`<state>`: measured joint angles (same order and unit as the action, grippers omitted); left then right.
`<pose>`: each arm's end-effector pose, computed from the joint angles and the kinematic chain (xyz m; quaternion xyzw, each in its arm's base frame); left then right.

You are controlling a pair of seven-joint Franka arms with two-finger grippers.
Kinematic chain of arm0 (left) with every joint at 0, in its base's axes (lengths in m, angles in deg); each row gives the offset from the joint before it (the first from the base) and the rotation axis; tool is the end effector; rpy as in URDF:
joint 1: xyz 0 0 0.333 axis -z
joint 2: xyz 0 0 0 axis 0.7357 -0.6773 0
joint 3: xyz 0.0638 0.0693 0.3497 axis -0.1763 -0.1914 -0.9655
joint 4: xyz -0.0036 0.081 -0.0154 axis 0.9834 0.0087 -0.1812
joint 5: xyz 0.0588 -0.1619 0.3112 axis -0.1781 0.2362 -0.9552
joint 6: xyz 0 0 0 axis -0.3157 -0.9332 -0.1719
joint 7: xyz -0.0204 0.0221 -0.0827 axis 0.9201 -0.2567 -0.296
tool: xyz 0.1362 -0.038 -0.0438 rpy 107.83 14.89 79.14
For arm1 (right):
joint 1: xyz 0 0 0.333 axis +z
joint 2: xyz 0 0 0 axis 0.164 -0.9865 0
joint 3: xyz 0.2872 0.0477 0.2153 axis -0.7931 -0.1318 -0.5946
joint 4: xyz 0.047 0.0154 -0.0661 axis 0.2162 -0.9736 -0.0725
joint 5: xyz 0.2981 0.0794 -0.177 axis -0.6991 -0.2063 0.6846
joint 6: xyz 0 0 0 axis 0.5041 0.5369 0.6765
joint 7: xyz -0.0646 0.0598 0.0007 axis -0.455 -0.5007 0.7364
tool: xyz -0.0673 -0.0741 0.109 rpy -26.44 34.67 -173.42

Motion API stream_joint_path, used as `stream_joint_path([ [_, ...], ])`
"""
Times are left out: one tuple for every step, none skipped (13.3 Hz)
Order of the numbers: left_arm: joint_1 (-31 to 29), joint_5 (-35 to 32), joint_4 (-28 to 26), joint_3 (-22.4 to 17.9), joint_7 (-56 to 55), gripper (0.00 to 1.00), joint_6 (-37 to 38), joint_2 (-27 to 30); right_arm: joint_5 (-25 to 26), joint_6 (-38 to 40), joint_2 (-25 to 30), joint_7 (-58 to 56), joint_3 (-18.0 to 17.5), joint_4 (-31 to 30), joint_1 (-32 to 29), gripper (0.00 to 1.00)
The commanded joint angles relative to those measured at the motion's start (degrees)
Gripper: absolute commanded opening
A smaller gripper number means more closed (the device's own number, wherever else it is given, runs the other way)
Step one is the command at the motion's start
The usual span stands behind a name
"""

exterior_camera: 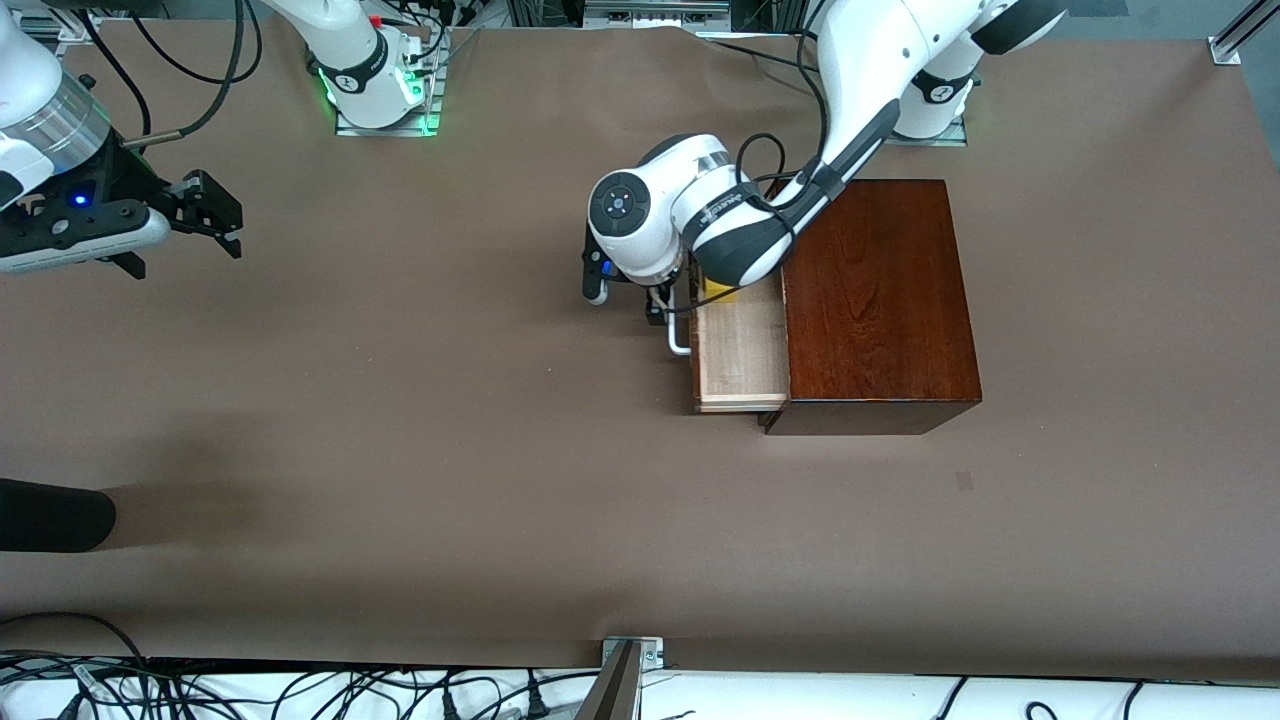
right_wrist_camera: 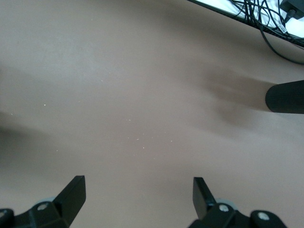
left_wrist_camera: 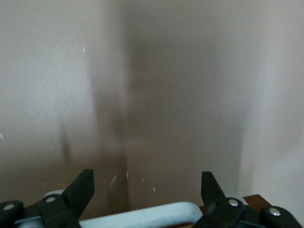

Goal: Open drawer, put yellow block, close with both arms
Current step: 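Push the drawer front into the box with the left gripper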

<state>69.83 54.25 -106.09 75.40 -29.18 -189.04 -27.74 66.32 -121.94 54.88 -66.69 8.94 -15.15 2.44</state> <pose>0.4846 -0.4692 0.2912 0.6931 -0.7075 -0.1378 0.0091 0.5235 0.0652 0.6190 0.9867 0.1504 0.0517 0.0332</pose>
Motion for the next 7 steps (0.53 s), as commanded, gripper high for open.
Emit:
stream_joint_path([
  [-3.0,-1.1,-1.4,0.1,0.7,1.0,4.5,3.2,-0.6,1.3,-0.8,0.3,1.1,1.0,-1.1,1.0],
  [-3.7,-1.0,-1.7,0.1,0.8,1.0,4.9,3.2,-0.6,1.4,-0.9,0.2,1.9,1.0,-1.1,1.0],
  [-3.9,-1.0,-1.8,0.0,0.8,1.0,6.0,3.1,-0.6,1.5,-1.2,0.2,2.0,1.1,-1.1,1.0],
  [-4.1,-1.1,-1.8,-0.1,0.8,1.0,6.8,2.8,-0.6,1.5,-1.2,0.2,2.3,1.1,-1.1,1.0],
  [-4.8,-1.1,-2.1,-0.1,0.8,1.0,7.2,2.8,-0.6,1.3,-1.3,0.3,2.3,1.1,-1.1,1.0],
  [-5.6,-1.1,-2.3,-0.1,0.9,1.0,8.0,3.0,-0.7,1.3,-1.3,0.3,2.3,1.2,-1.0,1.0],
  [-5.9,-1.1,-2.3,-0.1,2.0,1.0,8.4,3.1,-0.7,1.4,-1.2,0.3,2.2,1.2,-1.0,1.0],
])
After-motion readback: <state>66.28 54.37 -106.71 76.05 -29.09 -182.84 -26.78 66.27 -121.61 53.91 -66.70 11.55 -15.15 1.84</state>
